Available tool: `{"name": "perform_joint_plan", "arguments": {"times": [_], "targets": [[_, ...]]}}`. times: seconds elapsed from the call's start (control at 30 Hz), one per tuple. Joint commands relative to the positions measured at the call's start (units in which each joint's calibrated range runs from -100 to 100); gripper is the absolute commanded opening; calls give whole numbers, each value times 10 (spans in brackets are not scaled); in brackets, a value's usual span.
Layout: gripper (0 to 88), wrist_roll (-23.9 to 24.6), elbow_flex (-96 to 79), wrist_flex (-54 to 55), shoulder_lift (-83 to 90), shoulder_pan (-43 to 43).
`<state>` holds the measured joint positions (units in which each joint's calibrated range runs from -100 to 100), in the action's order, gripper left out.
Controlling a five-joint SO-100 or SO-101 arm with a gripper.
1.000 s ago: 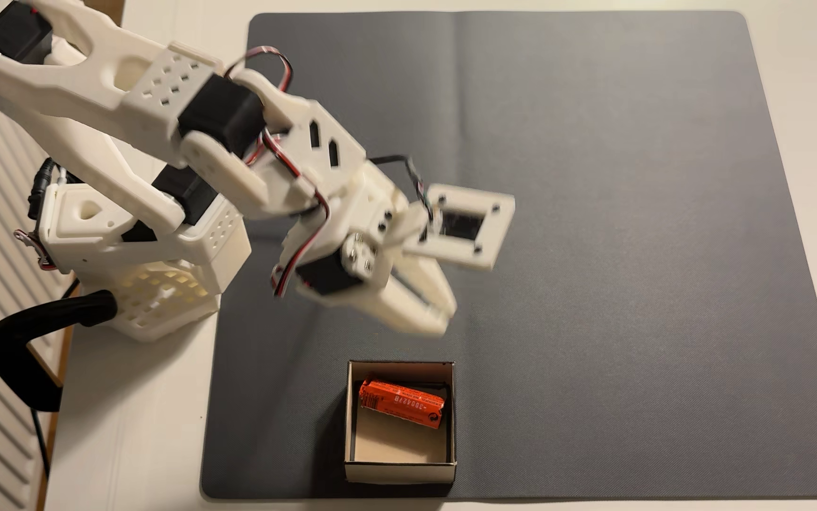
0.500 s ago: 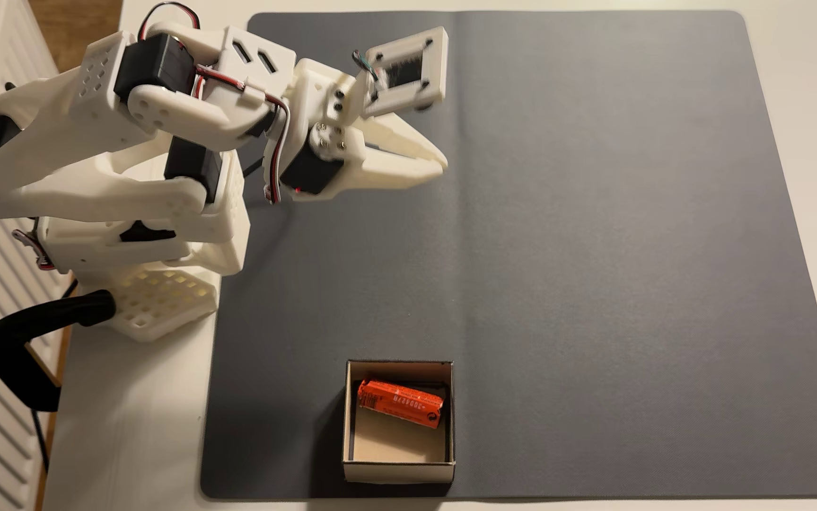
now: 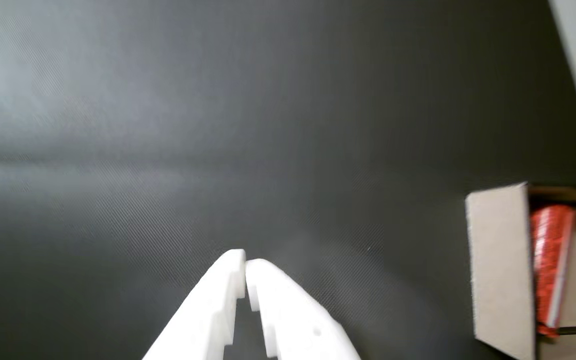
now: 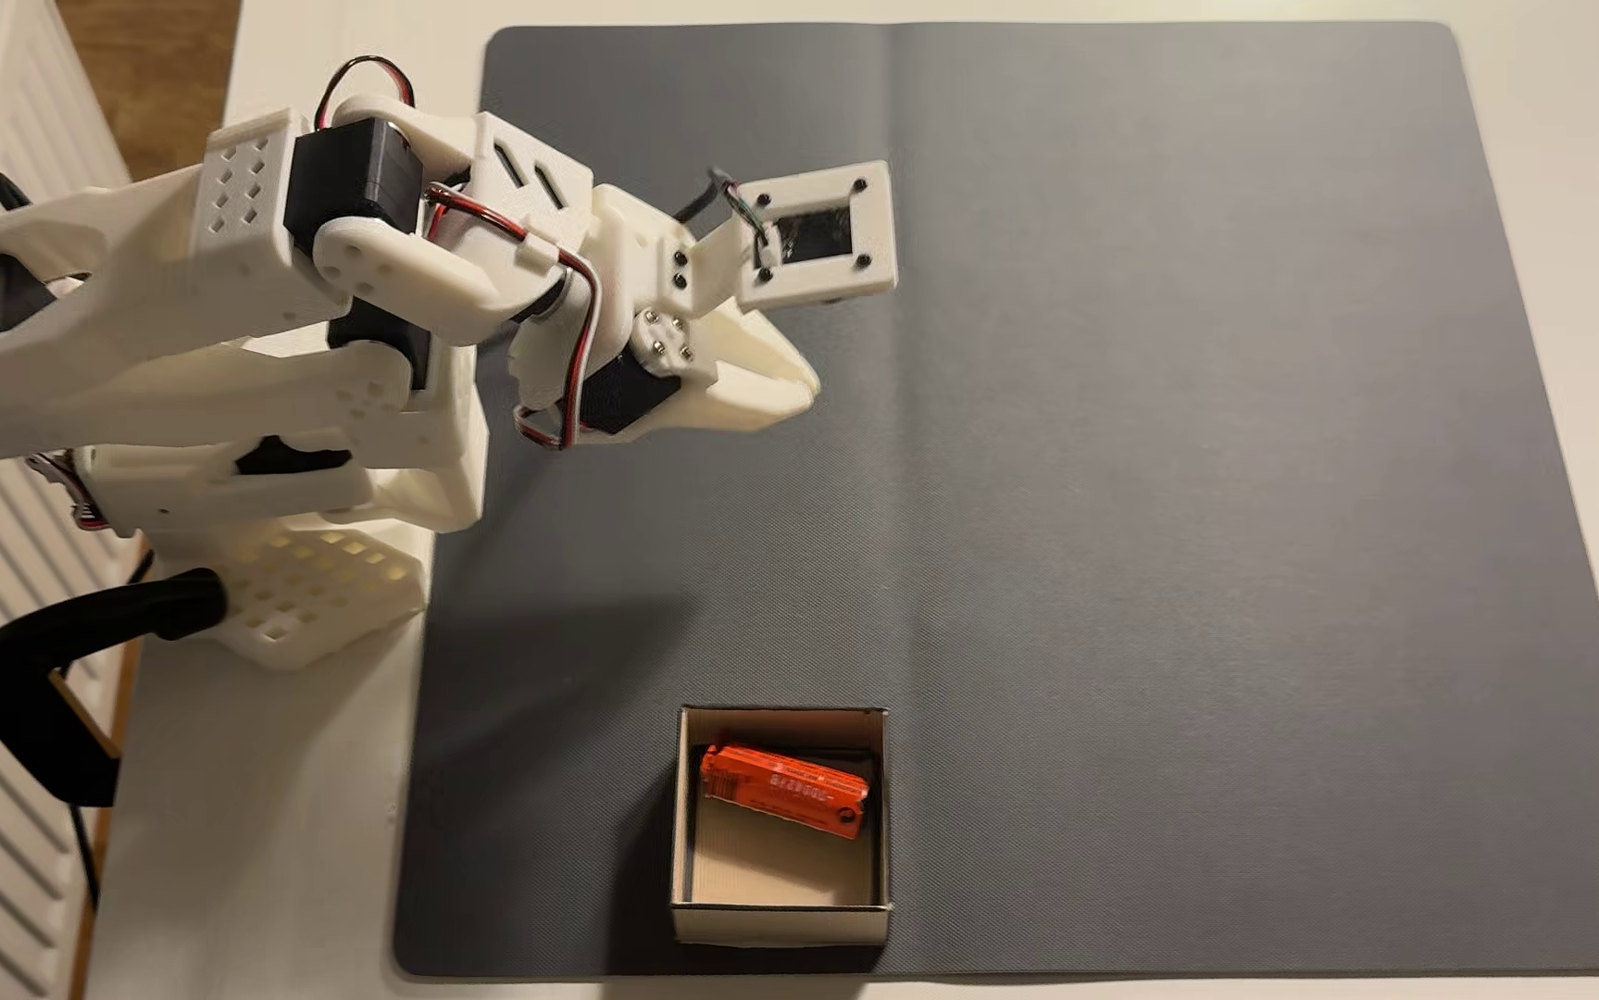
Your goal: Pick the red object and place it in the box
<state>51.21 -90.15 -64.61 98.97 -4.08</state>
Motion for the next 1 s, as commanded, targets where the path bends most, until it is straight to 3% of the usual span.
{"name": "perform_joint_plan", "arguments": {"times": [0.0,0.57,0.8,0.97], "targets": [[9,1,-30,-1,3,-2],[8,1,-97,-5,-2,0],[8,3,-97,-107,0,4],[8,0,-97,-113,1,4]]}}
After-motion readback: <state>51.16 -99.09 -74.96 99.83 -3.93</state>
